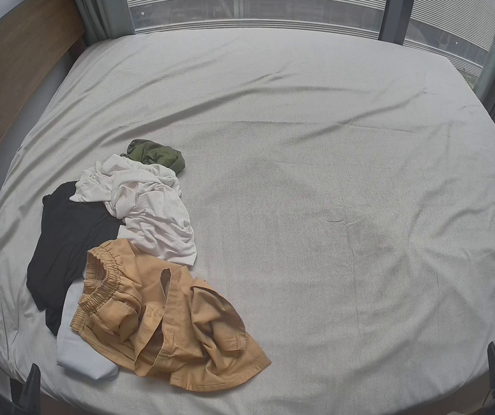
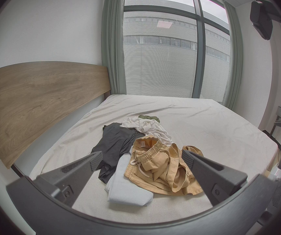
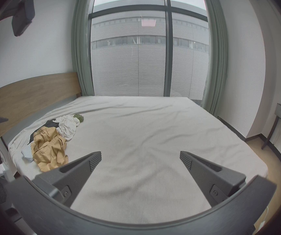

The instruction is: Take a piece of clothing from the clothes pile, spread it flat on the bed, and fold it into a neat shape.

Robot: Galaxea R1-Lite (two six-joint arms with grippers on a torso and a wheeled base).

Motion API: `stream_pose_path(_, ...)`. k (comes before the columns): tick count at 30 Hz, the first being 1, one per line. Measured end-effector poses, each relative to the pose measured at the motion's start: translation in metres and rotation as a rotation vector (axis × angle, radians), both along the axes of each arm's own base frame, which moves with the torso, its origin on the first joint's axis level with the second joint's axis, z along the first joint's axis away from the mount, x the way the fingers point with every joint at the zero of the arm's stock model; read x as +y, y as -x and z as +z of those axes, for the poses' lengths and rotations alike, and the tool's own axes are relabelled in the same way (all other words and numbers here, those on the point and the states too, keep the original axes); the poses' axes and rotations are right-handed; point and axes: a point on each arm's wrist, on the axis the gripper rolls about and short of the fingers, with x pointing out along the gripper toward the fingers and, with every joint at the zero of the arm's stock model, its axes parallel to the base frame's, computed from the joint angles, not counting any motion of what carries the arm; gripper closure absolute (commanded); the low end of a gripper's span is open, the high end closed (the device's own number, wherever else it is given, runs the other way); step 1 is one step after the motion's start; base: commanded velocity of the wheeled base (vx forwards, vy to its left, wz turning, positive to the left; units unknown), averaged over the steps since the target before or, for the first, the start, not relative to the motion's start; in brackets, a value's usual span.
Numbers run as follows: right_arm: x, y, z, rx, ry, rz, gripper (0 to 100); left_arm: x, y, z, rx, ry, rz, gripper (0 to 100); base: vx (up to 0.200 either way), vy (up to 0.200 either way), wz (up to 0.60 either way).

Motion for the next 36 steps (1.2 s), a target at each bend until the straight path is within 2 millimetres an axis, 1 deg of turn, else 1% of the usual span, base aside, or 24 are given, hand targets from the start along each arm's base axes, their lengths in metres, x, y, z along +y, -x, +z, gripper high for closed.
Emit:
stream_pose_path(3,0.0,0.003,0.012,-0.051,0.001,0.001,0,0.0,0.0,0.0,0.0,0.0,0.0,0,0.0,0.0,0.0)
stream_pose_path(7,0.0,0.007,0.039,-0.104,0.002,0.013,0,0.0,0.0,0.0,0.0,0.0,0.0,0,0.0,0.0,0.0)
stream_pose_path(11,0.0,0.001,0.055,-0.081,-0.011,0.056,0,0.0,0.0,0.0,0.0,0.0,-0.001,0,0.0,0.0,0.0)
stream_pose_path(16,0.0,-0.007,0.075,-0.044,-0.099,0.136,0,0.0,0.0,0.0,0.0,-0.001,-0.001,0,0.0,0.0,0.0)
stream_pose_path(21,0.001,-0.019,0.106,-0.02,-0.176,0.214,0,0.0,0.0,0.0,0.0,-0.001,-0.001,0,0.0,0.0,0.0)
stream_pose_path(22,0.001,-0.02,0.108,-0.019,-0.184,0.219,0,0.0,0.0,0.0,0.0,-0.001,-0.001,0,0.0,0.0,0.0)
stream_pose_path(23,0.002,-0.025,0.118,-0.006,-0.231,0.247,0,0.0,0.0,0.0,0.0,-0.001,-0.001,0,0.0,0.0,0.0)
stream_pose_path(27,0.005,-0.038,0.136,0.035,-0.292,0.305,0,0.0,0.0,0.0,0.0,-0.002,-0.001,0,0.0,0.0,0.0)
stream_pose_path(29,0.007,-0.045,0.143,0.055,-0.308,0.33,0,0.0,0.0,0.0,0.0,-0.001,-0.001,0,0.0,0.0,0.0)
stream_pose_path(36,0.013,-0.073,0.156,0.144,-0.316,0.389,0,0.0,0.0,0.0,0.0,-0.002,-0.001,0,0.0,0.0,0.0)
